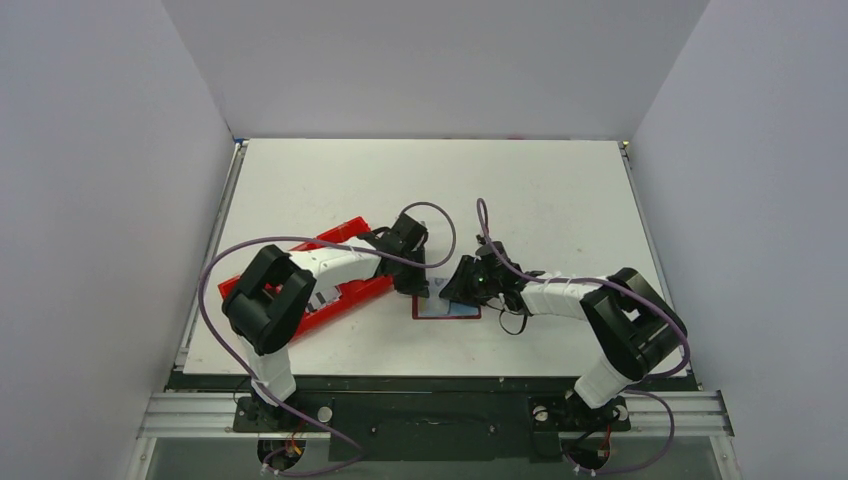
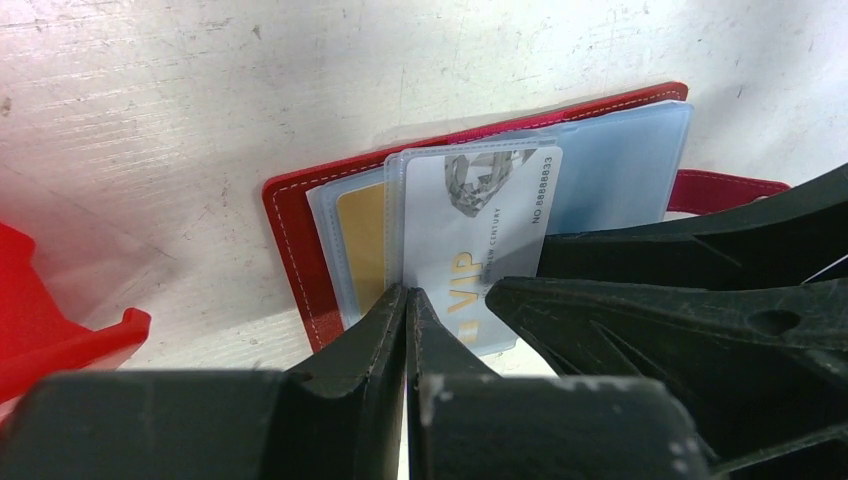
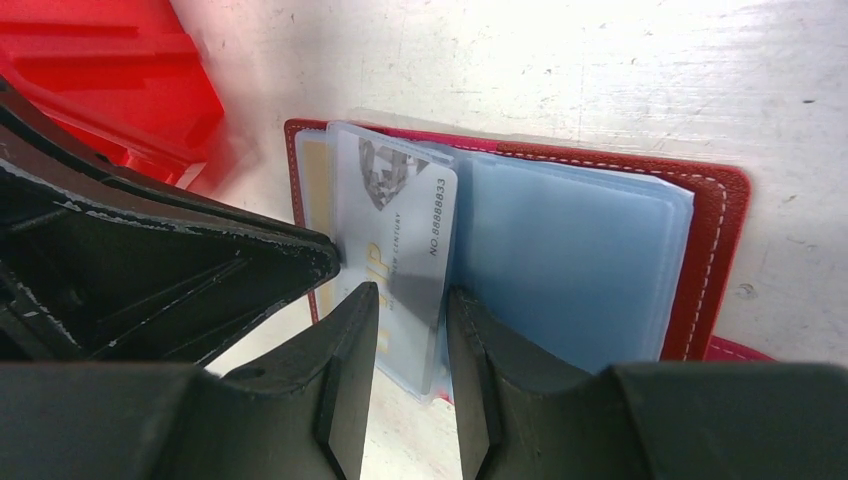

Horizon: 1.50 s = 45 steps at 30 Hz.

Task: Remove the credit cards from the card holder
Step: Remove the credit card from the card holder.

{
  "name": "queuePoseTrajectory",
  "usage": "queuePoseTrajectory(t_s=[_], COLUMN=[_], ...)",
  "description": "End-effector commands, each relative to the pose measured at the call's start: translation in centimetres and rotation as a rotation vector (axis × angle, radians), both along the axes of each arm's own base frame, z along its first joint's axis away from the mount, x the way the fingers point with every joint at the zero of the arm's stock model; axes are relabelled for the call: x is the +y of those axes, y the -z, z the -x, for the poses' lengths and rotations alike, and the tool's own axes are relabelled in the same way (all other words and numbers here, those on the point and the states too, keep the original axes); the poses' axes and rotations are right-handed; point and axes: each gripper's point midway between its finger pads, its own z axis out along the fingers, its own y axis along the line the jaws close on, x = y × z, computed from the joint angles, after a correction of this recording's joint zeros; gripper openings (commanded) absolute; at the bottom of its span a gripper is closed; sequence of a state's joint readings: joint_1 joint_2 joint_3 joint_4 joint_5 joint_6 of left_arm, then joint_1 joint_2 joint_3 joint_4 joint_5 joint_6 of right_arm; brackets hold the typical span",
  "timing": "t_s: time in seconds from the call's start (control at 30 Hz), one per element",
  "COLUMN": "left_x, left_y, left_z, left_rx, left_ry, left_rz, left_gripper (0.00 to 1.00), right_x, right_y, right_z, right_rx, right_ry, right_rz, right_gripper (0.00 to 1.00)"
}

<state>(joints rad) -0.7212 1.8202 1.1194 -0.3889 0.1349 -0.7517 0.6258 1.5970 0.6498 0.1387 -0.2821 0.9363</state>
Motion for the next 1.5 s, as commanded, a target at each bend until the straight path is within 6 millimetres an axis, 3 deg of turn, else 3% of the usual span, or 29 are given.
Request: queuePoseTrajectory(t_s=[0.0,0.3,0.6,0.97,1.47], left_x=[0.0,0.5,0.6,0.6,1.6], left_y=[1.2,1.8,1.9,2.1,2.5], left_z=[-0.1,0.0,0.1,0.2,0.5], left_rx=[0.01,0.026,0.028,0.035,0.04], left_ry=[-0.009,-0.021,-0.019,-0.018,-0.036], left_rz=[-0.04,-0.067,-0.071,-0.075,-0.11], left_gripper=[0.0,0.0,0.0,0.0,0.0], right_x=[-1.5,-2.1,-1.2,-1.0,-2.1], right_y=[0.6,0.1,-0.1,0.1,-0.1], right_z=[-0.1,-0.9,-1.1,-1.2,-1.5], right_rx=[0.016,0.036,0.058,0.07,0.061], right_ry=[0.044,0.118,0.152,0.181,0.217], right_rz=[-0.014,-0.188,-0.321,-0.384,-0.393], right_gripper=[0.29,0.26,0.2,0.12,0.01])
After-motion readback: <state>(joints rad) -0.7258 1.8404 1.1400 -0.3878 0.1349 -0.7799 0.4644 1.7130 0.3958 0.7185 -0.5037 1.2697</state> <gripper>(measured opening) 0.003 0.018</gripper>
